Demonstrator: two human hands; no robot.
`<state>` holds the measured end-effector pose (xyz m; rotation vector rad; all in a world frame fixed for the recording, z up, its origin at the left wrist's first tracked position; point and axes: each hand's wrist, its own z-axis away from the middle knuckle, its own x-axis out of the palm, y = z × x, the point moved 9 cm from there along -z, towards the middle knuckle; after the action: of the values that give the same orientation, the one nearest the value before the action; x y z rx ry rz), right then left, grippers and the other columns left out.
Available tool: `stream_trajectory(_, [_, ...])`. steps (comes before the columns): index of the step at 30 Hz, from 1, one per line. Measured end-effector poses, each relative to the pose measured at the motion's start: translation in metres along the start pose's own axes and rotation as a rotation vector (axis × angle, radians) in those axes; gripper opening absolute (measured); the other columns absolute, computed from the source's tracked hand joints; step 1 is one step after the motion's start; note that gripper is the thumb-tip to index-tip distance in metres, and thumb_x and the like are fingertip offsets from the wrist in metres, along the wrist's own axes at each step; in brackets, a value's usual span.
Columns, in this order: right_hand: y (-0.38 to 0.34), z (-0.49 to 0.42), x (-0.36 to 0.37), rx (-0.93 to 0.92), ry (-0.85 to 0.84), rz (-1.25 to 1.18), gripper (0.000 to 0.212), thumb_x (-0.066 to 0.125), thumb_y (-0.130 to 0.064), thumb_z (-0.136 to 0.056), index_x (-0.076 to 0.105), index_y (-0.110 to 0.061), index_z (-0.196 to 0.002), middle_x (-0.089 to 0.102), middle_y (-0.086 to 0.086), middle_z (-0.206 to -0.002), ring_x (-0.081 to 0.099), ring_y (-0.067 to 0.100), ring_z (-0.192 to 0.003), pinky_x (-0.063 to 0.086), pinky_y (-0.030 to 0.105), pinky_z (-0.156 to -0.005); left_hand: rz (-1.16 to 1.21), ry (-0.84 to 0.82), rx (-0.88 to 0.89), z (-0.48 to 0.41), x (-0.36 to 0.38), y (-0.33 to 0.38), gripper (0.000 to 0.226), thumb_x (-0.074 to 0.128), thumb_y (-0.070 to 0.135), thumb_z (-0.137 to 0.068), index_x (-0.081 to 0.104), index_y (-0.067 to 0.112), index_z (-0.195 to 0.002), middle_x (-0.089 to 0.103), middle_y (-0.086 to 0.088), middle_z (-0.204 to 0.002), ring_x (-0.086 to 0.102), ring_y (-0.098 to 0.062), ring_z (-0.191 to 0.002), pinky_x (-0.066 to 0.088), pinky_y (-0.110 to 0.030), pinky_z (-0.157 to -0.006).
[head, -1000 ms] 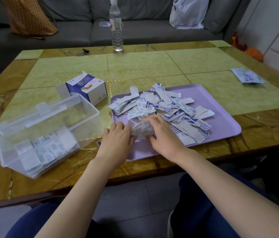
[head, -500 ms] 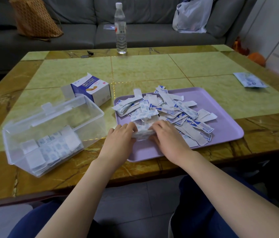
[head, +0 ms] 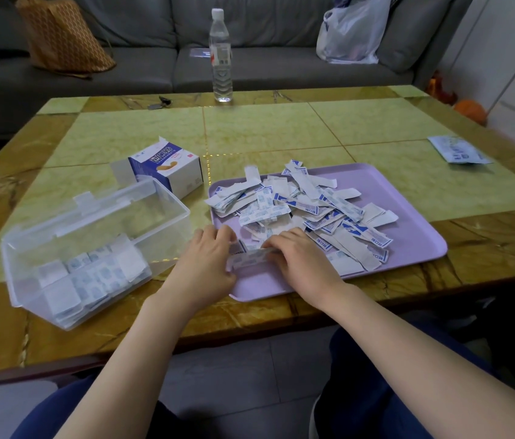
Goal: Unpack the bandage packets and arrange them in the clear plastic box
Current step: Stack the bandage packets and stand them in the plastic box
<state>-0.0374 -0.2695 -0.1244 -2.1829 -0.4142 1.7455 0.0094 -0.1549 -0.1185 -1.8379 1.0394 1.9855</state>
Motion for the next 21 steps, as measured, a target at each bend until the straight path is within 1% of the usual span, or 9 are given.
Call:
stream_trajectory(3, [0.001, -0.001, 0.0, 0.006, 0.006, -0.008, 0.024, 0.048, -0.009, -0.094, 0.063, -0.012, -0.112, 0.063, 0.004, -0.107, 0.044, 0.02, -0.108, 0.034, 0.027, -0.088, 0.031, -0.037, -0.049, 0.003, 0.002, -0.005, 0.033, 0.049, 0.009, -0.085, 0.041, 0.014, -0.116, 0.052, -0.008, -0.114, 0.046, -0.026, -0.102, 0.039, -0.034, -0.085])
stream_trajectory(5, [0.001, -0.001, 0.0, 0.005, 0.002, -0.01, 0.023, 0.048, -0.009, -0.094, 0.063, -0.012, -0.112, 0.063, 0.004, -0.106, 0.044, 0.02, -0.108, 0.033, 0.025, -0.087, 0.078, -0.004, -0.081, 0.003, -0.002, -0.007, 0.031, 0.046, 0.002, -0.084, 0.042, 0.014, -0.113, 0.056, -0.009, -0.11, 0.051, -0.029, -0.098, 0.043, -0.038, -0.079])
stream_trajectory(7, [-0.001, -0.001, -0.001, -0.004, -0.004, -0.01, 0.024, 0.048, -0.01, -0.095, 0.063, -0.013, -0.113, 0.063, 0.004, -0.107, 0.045, 0.02, -0.108, 0.034, 0.026, -0.087, 0.106, 0.087, -0.123, 0.003, -0.013, -0.012, 0.025, 0.046, 0.002, -0.088, 0.044, 0.016, -0.109, 0.059, -0.007, -0.103, 0.054, -0.029, -0.09, 0.045, -0.039, -0.072])
stream_trajectory(9, [-0.002, -0.001, -0.002, -0.006, -0.007, -0.006, 0.025, 0.047, -0.012, -0.096, 0.063, -0.013, -0.114, 0.063, 0.004, -0.107, 0.046, 0.02, -0.108, 0.035, 0.027, -0.088, 0.154, 0.226, -0.131, 0.006, -0.029, -0.012, 0.011, 0.048, 0.008, -0.092, 0.047, 0.017, -0.098, 0.058, -0.002, -0.091, 0.052, -0.027, -0.08, 0.04, -0.036, -0.063])
stream_trajectory(11, [-0.002, -0.001, -0.002, -0.01, -0.007, 0.013, 0.025, 0.046, -0.014, -0.096, 0.064, -0.015, -0.114, 0.062, 0.003, -0.107, 0.045, 0.02, -0.108, 0.035, 0.027, -0.087, 0.194, 0.365, -0.091, 0.009, -0.045, -0.009, 0.01, 0.051, 0.008, -0.091, 0.048, 0.016, -0.086, 0.054, 0.0, -0.08, 0.046, -0.024, -0.071, 0.032, -0.033, -0.058])
stream_trajectory(13, [-0.004, 0.0, -0.003, -0.025, -0.002, 0.033, 0.025, 0.047, -0.016, -0.096, 0.065, -0.016, -0.113, 0.062, 0.003, -0.106, 0.046, 0.02, -0.107, 0.035, 0.027, -0.086, 0.21, 0.446, -0.047, 0.012, -0.054, -0.004, 0.012, 0.053, 0.005, -0.089, 0.052, 0.014, -0.082, 0.053, -0.001, -0.076, 0.045, -0.024, -0.068, 0.03, -0.032, -0.056])
stream_trajectory(15, [-0.009, 0.002, -0.004, -0.061, 0.01, 0.019, 0.022, 0.051, -0.014, -0.094, 0.068, -0.015, -0.109, 0.063, 0.004, -0.103, 0.05, 0.022, -0.104, 0.037, 0.029, -0.085, 0.206, 0.443, -0.023, 0.01, -0.051, -0.001, 0.009, 0.054, 0.006, -0.09, 0.06, 0.009, -0.084, 0.056, -0.004, -0.079, 0.05, -0.027, -0.07, 0.037, -0.034, -0.058])
stream_trajectory(17, [-0.016, 0.005, -0.004, -0.103, 0.016, -0.001, 0.024, 0.054, -0.008, -0.091, 0.064, -0.016, -0.111, 0.064, 0.004, -0.102, 0.056, 0.023, -0.099, 0.045, 0.032, -0.084, 0.218, 0.377, -0.02, 0.005, -0.038, 0.002, 0.016, 0.052, 0.011, -0.093, 0.067, 0.007, -0.093, 0.058, -0.008, -0.086, 0.054, -0.029, -0.076, 0.044, -0.039, -0.065])
stream_trajectory(21, [-0.018, 0.007, -0.004, -0.072, 0.041, -0.105, 0.042, 0.053, -0.008, -0.091, 0.034, -0.023, -0.125, 0.064, 0.004, -0.107, 0.062, 0.021, -0.094, 0.051, 0.039, -0.079, 0.283, 0.191, 0.067, -0.003, -0.008, 0.019, 0.022, 0.046, 0.012, -0.095, 0.066, 0.012, -0.104, 0.062, -0.009, -0.094, 0.056, -0.026, -0.089, 0.041, -0.033, -0.077])
